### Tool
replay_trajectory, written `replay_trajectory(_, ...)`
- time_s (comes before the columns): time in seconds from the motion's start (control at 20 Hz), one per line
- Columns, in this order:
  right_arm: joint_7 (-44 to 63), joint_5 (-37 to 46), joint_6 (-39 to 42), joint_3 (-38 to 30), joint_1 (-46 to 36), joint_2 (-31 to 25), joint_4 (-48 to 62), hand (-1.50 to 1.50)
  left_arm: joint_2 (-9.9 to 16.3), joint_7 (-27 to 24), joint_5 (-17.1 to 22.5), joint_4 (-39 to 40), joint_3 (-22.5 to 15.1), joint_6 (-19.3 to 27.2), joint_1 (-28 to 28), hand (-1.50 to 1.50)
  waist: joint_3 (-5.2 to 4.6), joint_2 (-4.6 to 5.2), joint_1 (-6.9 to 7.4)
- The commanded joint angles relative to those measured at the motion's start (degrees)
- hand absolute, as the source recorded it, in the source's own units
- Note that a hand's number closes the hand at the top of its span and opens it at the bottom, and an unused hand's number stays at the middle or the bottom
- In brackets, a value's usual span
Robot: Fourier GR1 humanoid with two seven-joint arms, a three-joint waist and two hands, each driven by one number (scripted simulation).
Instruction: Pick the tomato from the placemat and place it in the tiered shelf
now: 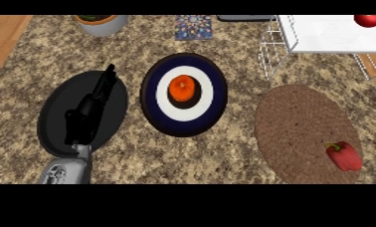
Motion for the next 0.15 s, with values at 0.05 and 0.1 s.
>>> replay_trajectory(0.05,-5.0,-6.4,11.0,-9.9,9.8,-5.8,3.7,-1.50,0.2,-0.1,0.9,2.3,1.0,-0.5,-2.6,0.00,0.00,0.26,0.11)
replay_trajectory(0.1,-2.3,-7.8,13.3,-12.4,12.7,-4.3,0.2,-1.50,-1.6,0.0,-1.4,-0.4,-1.3,1.8,-0.3,0.00,-0.02,0.03,-0.14)
